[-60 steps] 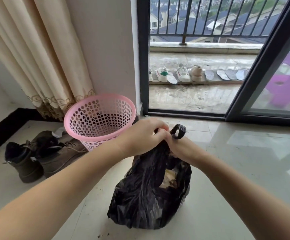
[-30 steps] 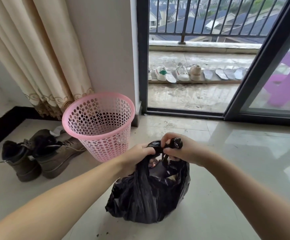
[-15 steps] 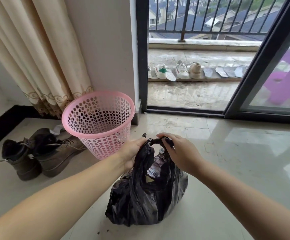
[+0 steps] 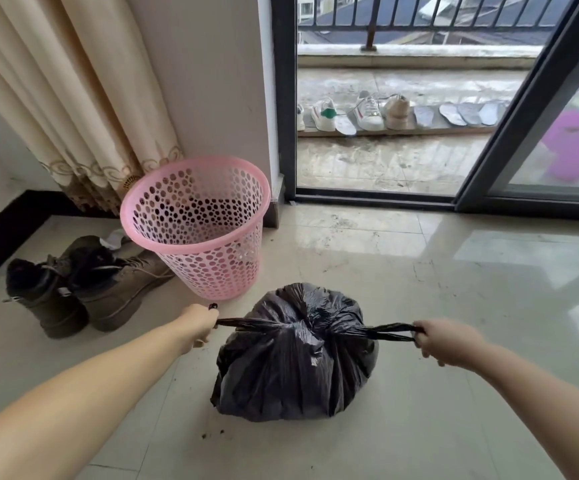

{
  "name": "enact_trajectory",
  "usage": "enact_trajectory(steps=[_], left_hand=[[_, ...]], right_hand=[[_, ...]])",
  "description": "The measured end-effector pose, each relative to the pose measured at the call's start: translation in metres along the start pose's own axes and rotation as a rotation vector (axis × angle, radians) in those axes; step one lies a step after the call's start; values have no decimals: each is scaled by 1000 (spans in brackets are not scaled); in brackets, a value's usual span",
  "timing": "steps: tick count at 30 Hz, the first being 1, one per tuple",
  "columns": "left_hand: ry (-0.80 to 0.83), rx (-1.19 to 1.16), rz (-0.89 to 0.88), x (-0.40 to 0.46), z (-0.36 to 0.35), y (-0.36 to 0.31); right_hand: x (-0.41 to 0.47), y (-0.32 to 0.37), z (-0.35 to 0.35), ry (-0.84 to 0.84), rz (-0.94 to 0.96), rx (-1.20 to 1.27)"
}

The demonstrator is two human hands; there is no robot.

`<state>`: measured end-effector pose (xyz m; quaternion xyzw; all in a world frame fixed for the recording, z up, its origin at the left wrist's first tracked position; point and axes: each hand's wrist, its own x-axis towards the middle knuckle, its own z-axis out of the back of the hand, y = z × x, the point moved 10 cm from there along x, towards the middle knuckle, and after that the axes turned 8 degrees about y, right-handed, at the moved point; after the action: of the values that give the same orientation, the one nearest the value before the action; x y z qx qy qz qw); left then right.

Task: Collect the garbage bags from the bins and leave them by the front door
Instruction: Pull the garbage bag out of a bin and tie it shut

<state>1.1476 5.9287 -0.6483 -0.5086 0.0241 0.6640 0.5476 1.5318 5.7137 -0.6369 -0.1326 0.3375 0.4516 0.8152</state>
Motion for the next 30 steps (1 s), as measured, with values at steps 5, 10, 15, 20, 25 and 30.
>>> enact_trajectory(steps=[5,10,15,20,25,30], left_hand=[[76,-222,-113,-9,-8,-23],[79,-219,-581,-53,-6,-105],[235,150,-855,-103,-56,-155],[369,81,-894,-125,-77,-178],[416,133,-858,-127,-66,-178],[459,414,-845,-124,-91,-169]], right_hand=[[-4,-4,2,164,69,688],[-15,44,63,165,405,1403],[-35,127,102,189,699,1454],[-72,213,78,131,891,703],[-71,197,94,-29,723,625],[-80,200,95,61,705,513]])
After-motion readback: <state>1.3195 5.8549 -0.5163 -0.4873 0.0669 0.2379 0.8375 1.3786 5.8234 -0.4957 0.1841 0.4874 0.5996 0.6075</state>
